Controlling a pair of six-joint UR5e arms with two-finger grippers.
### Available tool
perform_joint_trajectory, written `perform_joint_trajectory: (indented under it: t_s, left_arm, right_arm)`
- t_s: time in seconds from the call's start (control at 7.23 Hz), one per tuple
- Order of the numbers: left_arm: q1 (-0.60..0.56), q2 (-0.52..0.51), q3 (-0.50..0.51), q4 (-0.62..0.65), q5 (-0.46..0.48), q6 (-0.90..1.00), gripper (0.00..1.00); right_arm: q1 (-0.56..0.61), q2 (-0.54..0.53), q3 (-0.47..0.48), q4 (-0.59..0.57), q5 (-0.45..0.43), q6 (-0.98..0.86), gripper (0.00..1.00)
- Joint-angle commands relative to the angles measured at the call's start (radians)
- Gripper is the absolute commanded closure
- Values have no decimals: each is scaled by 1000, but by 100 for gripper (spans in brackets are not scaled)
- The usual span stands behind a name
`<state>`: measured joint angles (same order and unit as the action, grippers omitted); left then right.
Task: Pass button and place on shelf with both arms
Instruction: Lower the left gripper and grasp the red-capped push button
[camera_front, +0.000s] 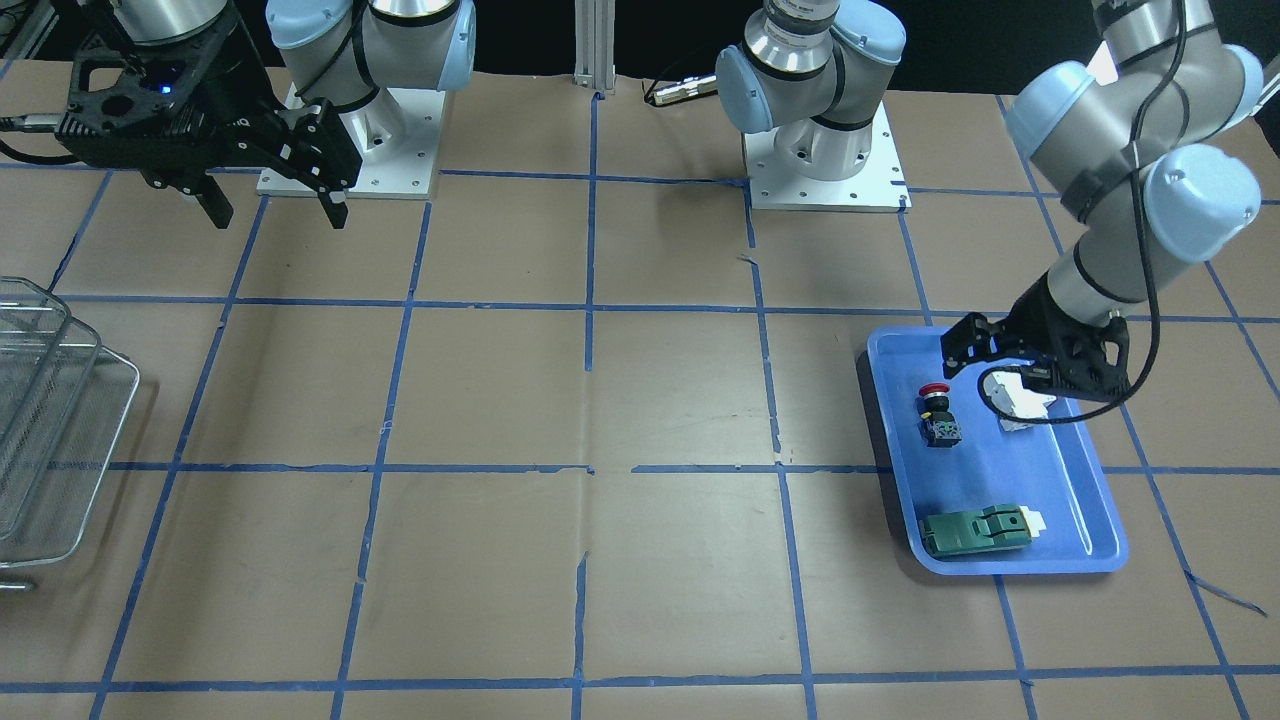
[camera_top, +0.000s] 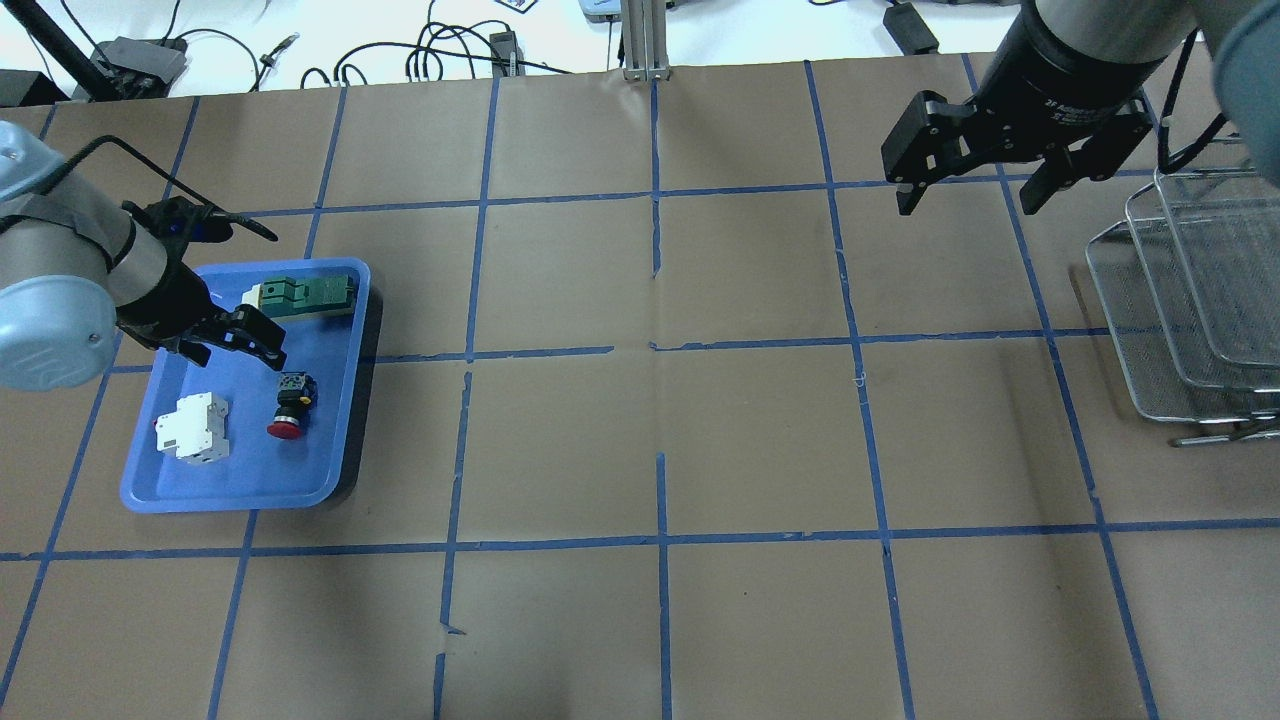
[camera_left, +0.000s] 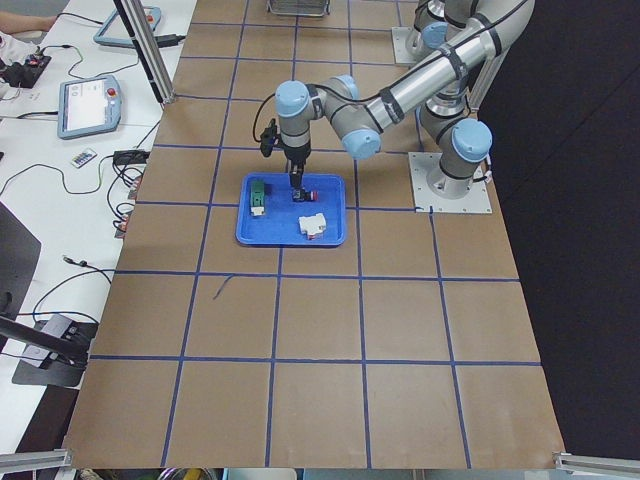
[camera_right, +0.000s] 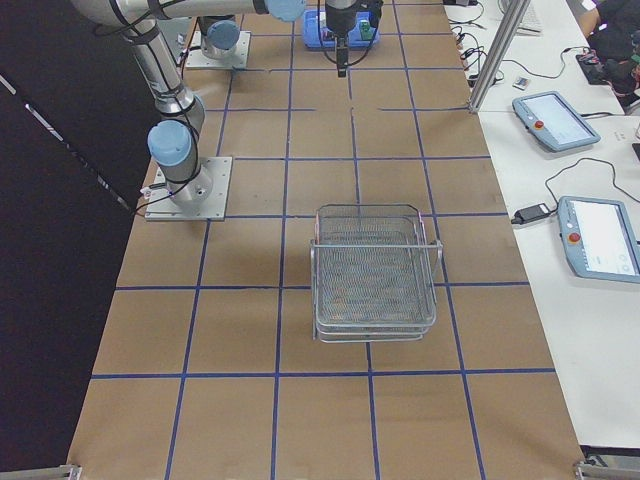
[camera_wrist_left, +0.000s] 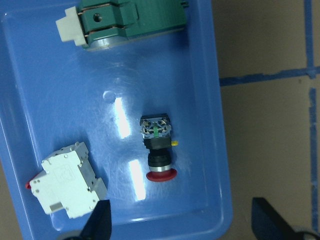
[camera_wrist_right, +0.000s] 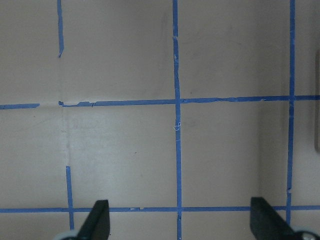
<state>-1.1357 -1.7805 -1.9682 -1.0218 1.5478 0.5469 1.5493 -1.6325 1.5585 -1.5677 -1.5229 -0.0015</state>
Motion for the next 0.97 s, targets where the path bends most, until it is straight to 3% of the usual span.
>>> perform_joint_trajectory:
  t_s: [0.0, 0.83]
  left_arm:
    - [7, -62, -31, 66, -17, 13, 0]
    - [8, -69, -142, 127, -8, -15, 0]
  right_arm:
    - [0, 0, 2, 2, 0, -2, 0]
    - [0, 0, 2, 3, 0, -2, 0]
